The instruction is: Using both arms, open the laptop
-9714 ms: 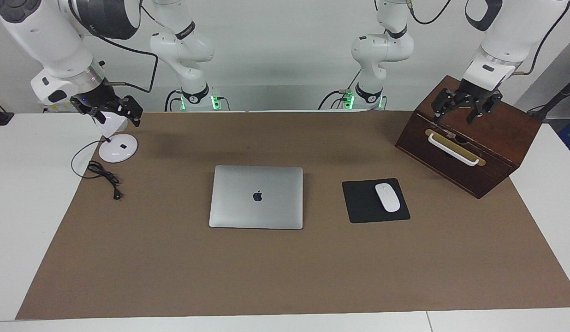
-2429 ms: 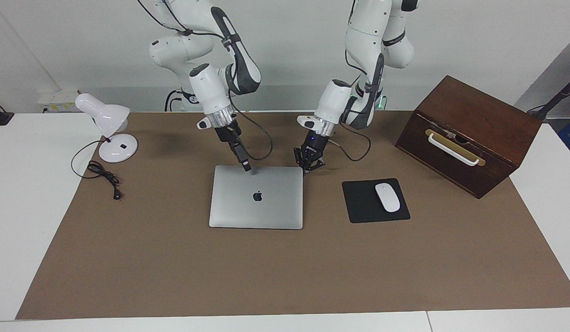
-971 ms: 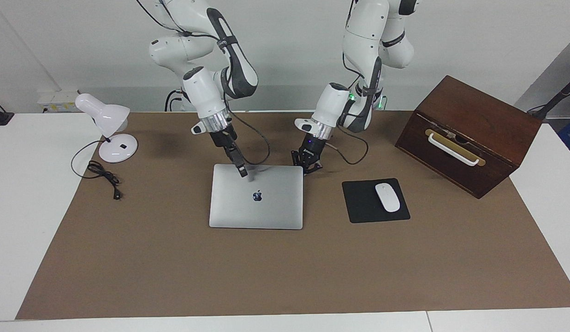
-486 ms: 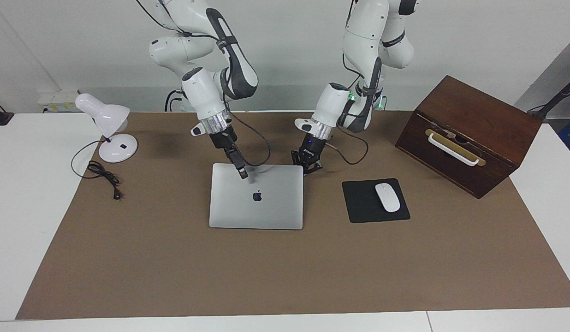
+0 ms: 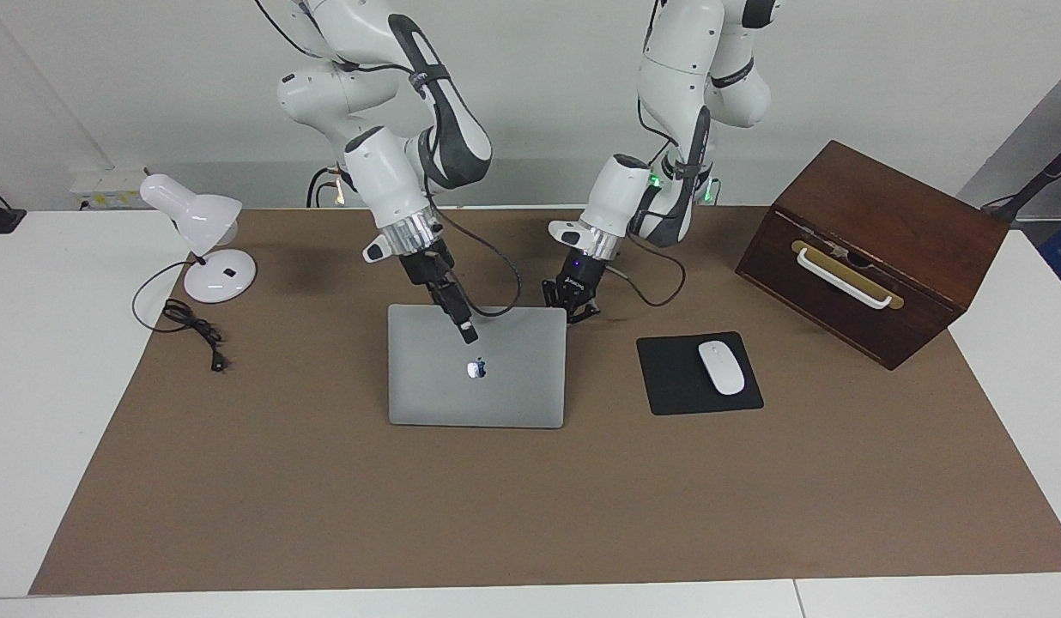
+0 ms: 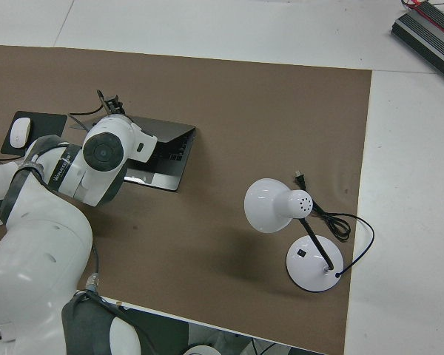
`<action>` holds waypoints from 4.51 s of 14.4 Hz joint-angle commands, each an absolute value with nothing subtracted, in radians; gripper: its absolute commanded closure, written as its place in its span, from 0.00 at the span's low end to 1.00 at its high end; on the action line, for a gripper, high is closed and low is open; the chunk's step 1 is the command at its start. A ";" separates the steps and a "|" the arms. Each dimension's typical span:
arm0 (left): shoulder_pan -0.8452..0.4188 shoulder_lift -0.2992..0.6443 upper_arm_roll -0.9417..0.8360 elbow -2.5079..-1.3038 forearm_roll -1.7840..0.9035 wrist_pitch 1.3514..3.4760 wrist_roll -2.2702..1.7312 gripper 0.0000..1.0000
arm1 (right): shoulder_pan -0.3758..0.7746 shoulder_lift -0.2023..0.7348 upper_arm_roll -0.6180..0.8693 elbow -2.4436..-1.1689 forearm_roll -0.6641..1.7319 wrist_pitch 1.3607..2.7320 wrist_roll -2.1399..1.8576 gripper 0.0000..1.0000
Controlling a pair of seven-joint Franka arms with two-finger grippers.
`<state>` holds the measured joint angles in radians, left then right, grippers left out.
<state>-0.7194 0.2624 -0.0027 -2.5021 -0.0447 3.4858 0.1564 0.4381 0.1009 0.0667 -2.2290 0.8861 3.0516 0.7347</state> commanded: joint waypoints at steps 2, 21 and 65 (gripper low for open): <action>-0.744 0.301 0.015 -2.484 -0.058 3.504 0.176 1.00 | 0.402 0.189 0.071 -2.119 0.923 3.017 0.666 0.00; -0.744 0.302 0.015 -2.484 -0.058 3.502 0.181 1.00 | 0.348 0.474 0.069 -1.689 0.913 2.993 0.618 0.00; -0.115 -0.155 0.034 -1.867 -0.029 1.842 0.123 0.00 | -0.051 -0.066 0.014 -1.643 0.026 1.402 -0.032 0.00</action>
<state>-0.1374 -0.1658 0.0441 -1.9751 -0.0611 1.9786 0.1359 -0.0260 -0.0559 0.0288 -1.6717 0.0431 1.4399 0.0275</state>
